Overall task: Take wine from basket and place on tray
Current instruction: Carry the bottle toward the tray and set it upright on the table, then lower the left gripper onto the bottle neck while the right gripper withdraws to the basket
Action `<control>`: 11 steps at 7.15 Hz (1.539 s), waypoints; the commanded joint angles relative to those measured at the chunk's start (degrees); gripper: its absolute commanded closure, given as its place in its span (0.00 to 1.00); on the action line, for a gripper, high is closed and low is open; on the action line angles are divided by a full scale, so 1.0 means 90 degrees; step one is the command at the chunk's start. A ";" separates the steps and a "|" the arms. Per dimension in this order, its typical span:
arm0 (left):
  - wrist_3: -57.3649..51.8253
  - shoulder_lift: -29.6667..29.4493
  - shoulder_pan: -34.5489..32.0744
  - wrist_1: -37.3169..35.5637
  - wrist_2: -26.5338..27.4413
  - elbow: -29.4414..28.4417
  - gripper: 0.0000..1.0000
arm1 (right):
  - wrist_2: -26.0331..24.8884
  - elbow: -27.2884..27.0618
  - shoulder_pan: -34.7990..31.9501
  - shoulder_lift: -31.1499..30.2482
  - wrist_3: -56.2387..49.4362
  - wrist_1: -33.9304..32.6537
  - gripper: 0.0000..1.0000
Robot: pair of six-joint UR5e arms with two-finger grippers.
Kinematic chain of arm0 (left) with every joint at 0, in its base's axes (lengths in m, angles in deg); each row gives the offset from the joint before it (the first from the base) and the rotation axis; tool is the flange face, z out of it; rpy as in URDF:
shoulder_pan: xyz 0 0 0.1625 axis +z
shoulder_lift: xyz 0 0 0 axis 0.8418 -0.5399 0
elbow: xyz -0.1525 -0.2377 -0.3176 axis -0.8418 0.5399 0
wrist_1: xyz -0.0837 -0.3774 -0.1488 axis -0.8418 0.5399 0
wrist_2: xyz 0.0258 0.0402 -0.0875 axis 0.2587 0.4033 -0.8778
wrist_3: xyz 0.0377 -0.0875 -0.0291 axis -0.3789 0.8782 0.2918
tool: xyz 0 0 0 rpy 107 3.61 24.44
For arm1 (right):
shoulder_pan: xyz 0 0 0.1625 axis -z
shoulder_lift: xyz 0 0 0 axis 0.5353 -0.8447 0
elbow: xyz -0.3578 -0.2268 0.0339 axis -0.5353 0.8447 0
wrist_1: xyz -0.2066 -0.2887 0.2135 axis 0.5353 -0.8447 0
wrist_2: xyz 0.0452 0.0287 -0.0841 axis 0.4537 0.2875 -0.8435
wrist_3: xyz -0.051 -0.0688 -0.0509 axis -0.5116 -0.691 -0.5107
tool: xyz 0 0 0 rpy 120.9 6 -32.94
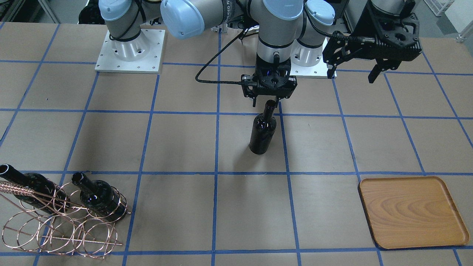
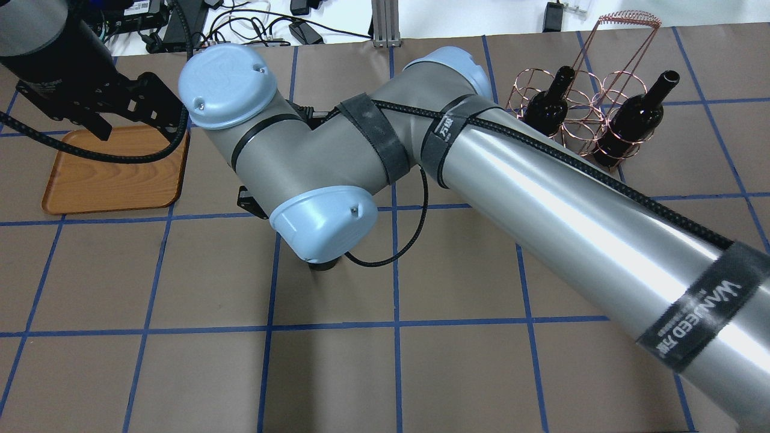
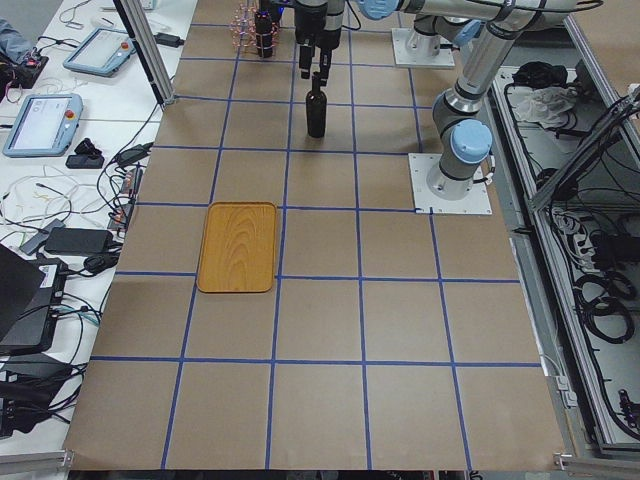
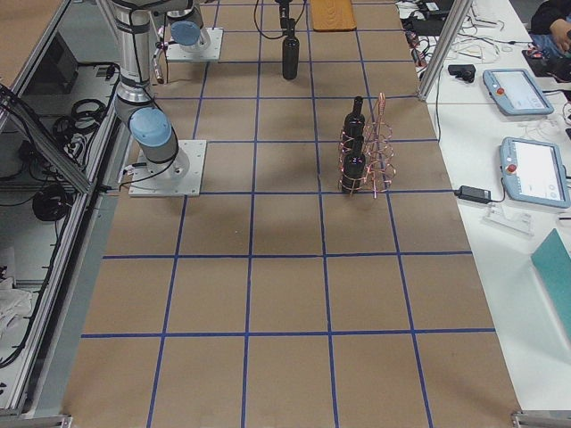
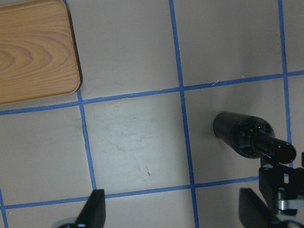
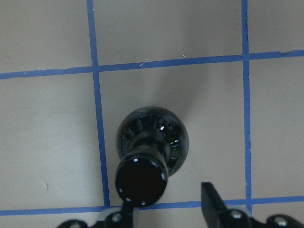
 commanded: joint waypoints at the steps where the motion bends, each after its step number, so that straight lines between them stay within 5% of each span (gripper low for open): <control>1: -0.0005 0.0016 0.0007 0.0002 0.0018 0.0013 0.00 | 0.0006 0.0019 0.0170 -0.0331 0.0003 0.0044 0.10; 4: 0.0150 0.0075 -0.0042 -0.0007 -0.0031 0.0189 0.00 | -0.0003 0.0019 0.1484 -0.0879 -0.0415 0.0706 0.00; 8: 0.2431 -0.0363 -0.0995 -0.0260 -0.0031 0.0248 0.00 | -0.0072 -0.0040 0.3389 -0.1309 -0.3088 0.0962 0.00; 11: 0.2866 -0.0569 -0.1681 -0.0466 -0.0002 0.0744 0.00 | -0.0082 -0.0079 0.3677 -0.1484 -0.3908 0.1293 0.00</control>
